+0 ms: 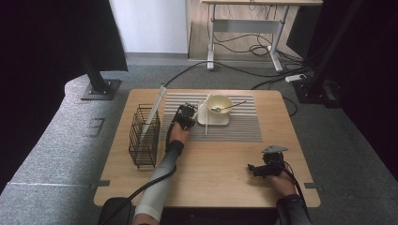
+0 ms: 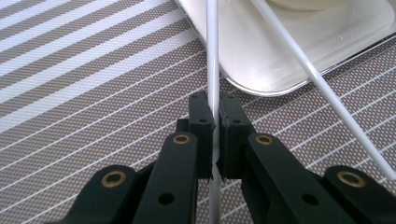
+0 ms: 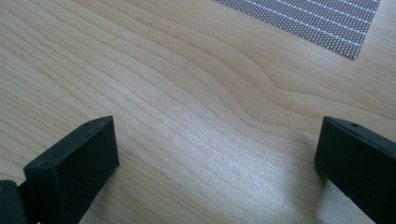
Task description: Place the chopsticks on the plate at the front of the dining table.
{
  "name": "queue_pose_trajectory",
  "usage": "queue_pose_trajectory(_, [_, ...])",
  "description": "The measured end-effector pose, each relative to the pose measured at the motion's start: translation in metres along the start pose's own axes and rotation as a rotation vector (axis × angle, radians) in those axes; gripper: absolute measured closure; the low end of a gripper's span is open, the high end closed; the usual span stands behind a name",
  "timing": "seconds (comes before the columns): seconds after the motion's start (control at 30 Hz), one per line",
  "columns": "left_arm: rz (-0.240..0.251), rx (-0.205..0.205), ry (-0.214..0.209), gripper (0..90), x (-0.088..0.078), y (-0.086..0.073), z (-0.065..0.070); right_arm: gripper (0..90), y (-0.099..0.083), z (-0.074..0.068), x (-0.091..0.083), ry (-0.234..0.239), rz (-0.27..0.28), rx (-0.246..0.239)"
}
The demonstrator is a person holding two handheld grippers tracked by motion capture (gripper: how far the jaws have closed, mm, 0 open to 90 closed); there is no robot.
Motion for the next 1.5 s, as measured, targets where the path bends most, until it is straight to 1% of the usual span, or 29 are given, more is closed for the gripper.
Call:
queue_pose_trajectory(0.2, [-0.019, 0.009, -0.004, 84.9, 0.008, -0.001, 0.006, 0.0, 0.0, 0.0, 0.0, 0.0, 0.0, 0.0])
queue_pose_trajectory(0.47, [-0.024, 0.025, -0.022, 82.5, 0.012, -0.001, 0.015, 0.0, 0.0, 0.0, 0.0, 0.0, 0.0, 0.0])
queue_pose_trajectory(0.63, [-0.022, 0.038, -0.043, 79.6, 0.013, -0.001, 0.02, 0.0, 0.0, 0.0, 0.0, 0.0, 0.0, 0.0])
queue_pose_trajectory(0.77, [-0.026, 0.048, -0.054, 74.4, 0.013, 0.0, 0.024, 0.0, 0.0, 0.0, 0.0, 0.0, 0.0, 0.0])
queue_pose_trajectory(0.93, [-0.018, 0.044, -0.071, 72.0, 0.013, -0.002, 0.028, 0.0, 0.0, 0.0, 0.0, 0.0, -0.001, 0.001])
queue_pose_trajectory(1.1, [-0.021, 0.058, -0.082, 70.3, 0.011, -0.001, 0.032, 0.0, 0.0, 0.0, 0.0, 0.0, -0.001, 0.001])
queue_pose_trajectory(1.23, [-0.006, 0.044, -0.091, 70.2, 0.009, -0.003, 0.03, 0.0, 0.0, 0.0, 0.0, 0.001, 0.0, 0.0])
queue_pose_trajectory(1.33, [0.03, 0.024, -0.101, 68.4, 0.001, -0.004, 0.025, 0.0, 0.0, 0.0, 0.0, 0.0, 0.0, -0.001])
queue_pose_trajectory(1.43, [0.062, 0.023, -0.096, 61.7, -0.009, -0.002, 0.022, 0.0, 0.0, 0.0, 0.0, 0.0, -0.001, 0.0])
queue_pose_trajectory(1.47, [0.072, 0.017, -0.096, 58.8, -0.011, -0.001, 0.021, 0.0, 0.0, 0.0, 0.0, 0.0, -0.001, 0.001])
queue_pose_trajectory(1.5, [0.077, 0.015, -0.103, 55.2, -0.013, 0.0, 0.02, 0.0, 0.0, 0.0, 0.0, 0.0, -0.001, 0.001])
Point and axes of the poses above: each handheld gripper's, and its own axes: x roughly forward along the jaws, y roughly out of its top, z roughly to its right, the point moved 1 cm from there along x, roughly forward along the jaws, and after that the axes turned 2 degrees about x, right-handed, at the moved point
